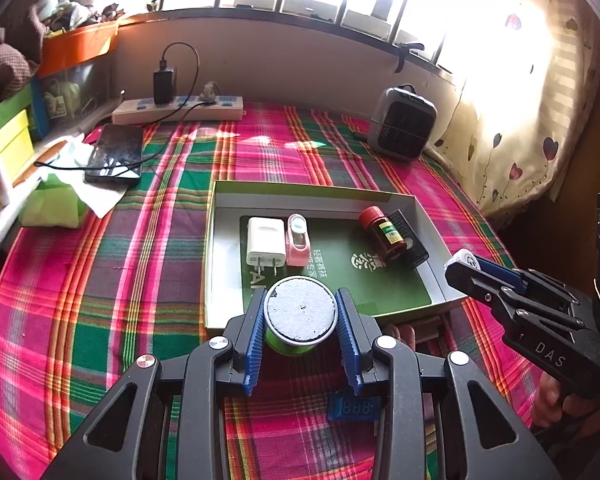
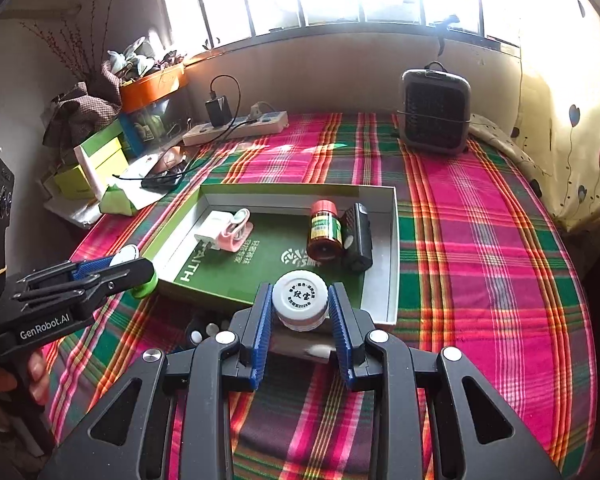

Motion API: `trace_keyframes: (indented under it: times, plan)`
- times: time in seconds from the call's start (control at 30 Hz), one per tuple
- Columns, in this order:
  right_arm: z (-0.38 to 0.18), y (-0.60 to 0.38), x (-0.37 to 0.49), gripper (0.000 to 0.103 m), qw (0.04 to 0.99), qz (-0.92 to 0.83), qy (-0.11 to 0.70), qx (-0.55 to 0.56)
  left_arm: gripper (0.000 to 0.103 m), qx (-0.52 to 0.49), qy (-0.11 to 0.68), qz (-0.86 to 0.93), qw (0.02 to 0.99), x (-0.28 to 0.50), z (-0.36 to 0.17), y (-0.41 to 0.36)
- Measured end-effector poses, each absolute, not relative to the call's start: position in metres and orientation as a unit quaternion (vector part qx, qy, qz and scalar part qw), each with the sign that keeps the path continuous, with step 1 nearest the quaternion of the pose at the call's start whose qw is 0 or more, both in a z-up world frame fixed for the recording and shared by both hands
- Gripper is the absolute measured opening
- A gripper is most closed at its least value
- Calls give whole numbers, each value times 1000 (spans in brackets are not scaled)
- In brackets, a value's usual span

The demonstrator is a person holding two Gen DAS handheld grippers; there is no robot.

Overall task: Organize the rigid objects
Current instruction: 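Carry the round container with the left tool while the right tool carries the jar into the box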

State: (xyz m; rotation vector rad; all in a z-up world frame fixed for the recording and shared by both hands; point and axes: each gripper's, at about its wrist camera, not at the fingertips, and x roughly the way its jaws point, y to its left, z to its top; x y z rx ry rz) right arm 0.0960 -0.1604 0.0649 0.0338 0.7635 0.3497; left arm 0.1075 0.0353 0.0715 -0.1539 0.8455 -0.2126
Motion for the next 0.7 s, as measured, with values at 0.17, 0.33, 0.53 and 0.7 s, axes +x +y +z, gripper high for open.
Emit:
trace_keyframes:
  times: [0.17, 0.33, 0.53, 0.7]
  plan:
    - [68, -150, 119, 30, 909, 182, 375, 14, 33, -80, 415, -105, 900, 120, 68, 36]
    - [68, -138, 142, 30, 904, 191, 383, 5, 33, -81, 422, -106, 897, 131, 63, 35]
    - [60, -125, 168, 30, 897, 196, 395, -3, 33, -83, 428, -107, 894, 142, 56, 35]
    - [52, -117, 189, 30, 888, 209, 411, 3, 33, -87, 437, -106, 889, 150, 48, 35]
